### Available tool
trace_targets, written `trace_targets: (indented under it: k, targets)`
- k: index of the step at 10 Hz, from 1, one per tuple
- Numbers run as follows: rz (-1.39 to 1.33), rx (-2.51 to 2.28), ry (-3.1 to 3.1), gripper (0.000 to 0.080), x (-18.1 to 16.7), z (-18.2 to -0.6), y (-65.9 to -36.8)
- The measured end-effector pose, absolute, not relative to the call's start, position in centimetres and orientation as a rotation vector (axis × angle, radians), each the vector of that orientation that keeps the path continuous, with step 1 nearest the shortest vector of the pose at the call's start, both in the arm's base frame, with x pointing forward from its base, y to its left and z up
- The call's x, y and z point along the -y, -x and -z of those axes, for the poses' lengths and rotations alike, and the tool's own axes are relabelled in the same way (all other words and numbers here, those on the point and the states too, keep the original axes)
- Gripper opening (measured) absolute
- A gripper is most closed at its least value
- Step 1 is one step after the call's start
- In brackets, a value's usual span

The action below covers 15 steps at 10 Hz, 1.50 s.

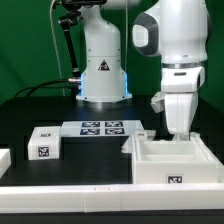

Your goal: Assemble cabinet

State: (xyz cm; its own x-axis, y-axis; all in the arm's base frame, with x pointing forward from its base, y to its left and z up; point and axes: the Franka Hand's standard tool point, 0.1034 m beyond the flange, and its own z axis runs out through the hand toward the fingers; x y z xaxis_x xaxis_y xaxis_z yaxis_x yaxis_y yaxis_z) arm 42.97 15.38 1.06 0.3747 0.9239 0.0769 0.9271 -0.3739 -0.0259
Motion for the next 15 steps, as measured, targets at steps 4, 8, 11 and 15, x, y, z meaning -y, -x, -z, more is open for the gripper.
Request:
trace_targets:
  k: [4,8,11,15]
  targets:
    - [0.060,1.737,2.547,0.0068,-15.4,-1.9,-43.0]
    - [-0.027,1.885,2.484,0.0070,-13.6,-6.3,-43.6]
    - [-0.030,1.874,2.491,0.0070,-13.4,-6.2,-43.6]
    - [0.024,1.990,2.406,0.0070,-13.0,-5.8,-44.5]
